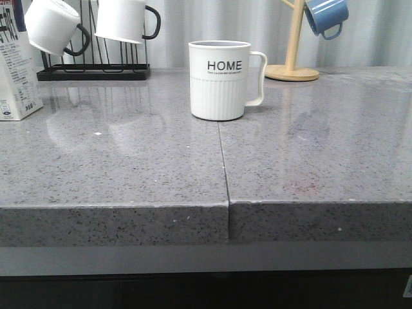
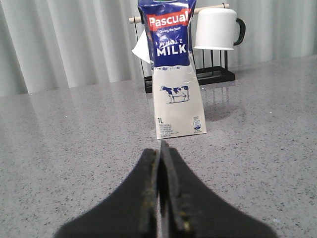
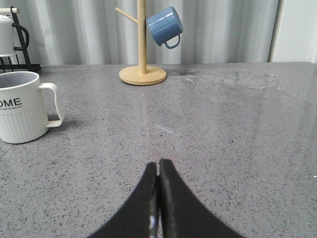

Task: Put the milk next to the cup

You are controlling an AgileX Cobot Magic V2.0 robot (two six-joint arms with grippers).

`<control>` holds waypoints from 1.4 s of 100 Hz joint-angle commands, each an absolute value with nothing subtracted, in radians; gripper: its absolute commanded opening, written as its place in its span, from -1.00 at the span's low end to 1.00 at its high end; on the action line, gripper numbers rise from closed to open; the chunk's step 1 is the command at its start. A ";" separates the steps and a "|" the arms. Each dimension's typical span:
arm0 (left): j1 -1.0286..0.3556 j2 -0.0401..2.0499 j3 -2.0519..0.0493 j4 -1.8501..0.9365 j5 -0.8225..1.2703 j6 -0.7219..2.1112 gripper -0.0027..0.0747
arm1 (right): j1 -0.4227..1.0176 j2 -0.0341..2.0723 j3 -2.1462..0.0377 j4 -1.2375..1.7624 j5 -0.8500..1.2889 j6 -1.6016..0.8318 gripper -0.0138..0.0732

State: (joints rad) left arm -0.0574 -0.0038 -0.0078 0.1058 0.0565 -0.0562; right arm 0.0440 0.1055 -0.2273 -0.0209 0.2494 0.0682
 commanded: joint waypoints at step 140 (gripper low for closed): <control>-0.062 0.421 -0.416 -0.099 0.149 -0.069 -0.98 | 0.045 0.115 -0.256 -0.031 0.169 0.061 -0.96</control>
State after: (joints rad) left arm -0.0574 0.3206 -0.3092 -0.0847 0.1661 -0.0620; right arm 0.0440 0.1055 -0.2273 -0.0209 0.2494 0.0661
